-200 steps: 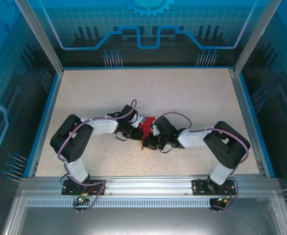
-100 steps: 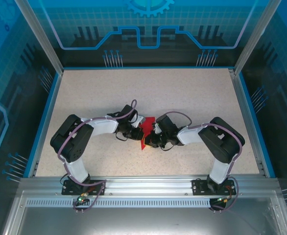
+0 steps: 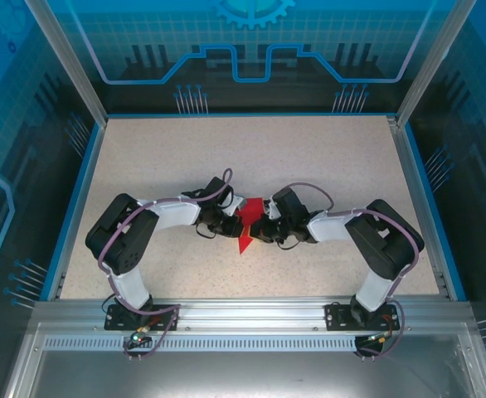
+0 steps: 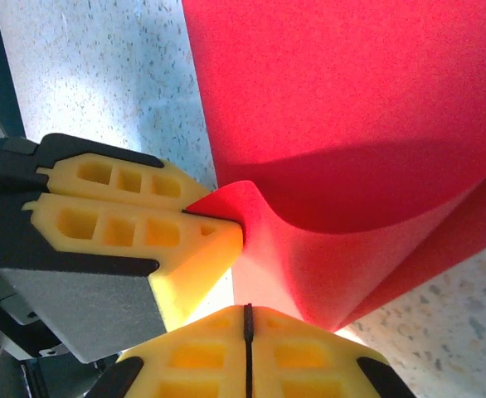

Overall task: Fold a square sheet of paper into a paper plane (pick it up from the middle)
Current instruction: Third fold the triangle at the center of the table.

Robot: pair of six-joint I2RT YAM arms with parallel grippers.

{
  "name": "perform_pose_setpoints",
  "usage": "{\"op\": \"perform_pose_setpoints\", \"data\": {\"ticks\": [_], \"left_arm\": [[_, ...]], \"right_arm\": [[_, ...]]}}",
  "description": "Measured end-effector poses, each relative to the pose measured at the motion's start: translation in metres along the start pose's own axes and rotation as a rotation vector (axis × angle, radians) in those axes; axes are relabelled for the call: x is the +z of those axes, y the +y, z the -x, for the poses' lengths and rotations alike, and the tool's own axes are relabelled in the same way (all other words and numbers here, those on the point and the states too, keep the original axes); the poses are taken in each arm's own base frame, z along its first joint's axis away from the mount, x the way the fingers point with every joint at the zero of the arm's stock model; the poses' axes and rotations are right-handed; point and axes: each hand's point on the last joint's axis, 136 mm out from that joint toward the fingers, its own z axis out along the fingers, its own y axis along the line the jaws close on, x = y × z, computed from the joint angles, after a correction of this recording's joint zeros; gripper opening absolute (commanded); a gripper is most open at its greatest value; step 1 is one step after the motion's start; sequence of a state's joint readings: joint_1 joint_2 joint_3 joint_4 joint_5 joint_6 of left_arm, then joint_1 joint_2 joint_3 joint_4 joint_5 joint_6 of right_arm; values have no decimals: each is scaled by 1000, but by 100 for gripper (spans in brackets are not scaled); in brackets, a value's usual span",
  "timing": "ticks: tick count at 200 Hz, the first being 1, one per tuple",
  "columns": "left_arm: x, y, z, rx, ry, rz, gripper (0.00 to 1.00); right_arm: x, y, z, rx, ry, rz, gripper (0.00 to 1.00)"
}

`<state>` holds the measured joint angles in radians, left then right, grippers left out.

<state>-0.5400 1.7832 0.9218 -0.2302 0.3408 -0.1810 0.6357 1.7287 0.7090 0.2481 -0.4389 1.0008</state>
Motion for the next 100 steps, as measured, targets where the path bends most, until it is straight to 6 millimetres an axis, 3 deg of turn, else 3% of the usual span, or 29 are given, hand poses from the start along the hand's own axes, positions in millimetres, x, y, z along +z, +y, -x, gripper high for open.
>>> {"op": "perform_pose_setpoints", "data": {"ticks": [40,100], "left_arm": [[0,0,0,-1,0,-1,7],[0,0,0,-2,3,-4,7]], "right_arm": [[9,-16,-5,12,27,-32,7],[6,-14,-3,13,25,-27,8]]}}
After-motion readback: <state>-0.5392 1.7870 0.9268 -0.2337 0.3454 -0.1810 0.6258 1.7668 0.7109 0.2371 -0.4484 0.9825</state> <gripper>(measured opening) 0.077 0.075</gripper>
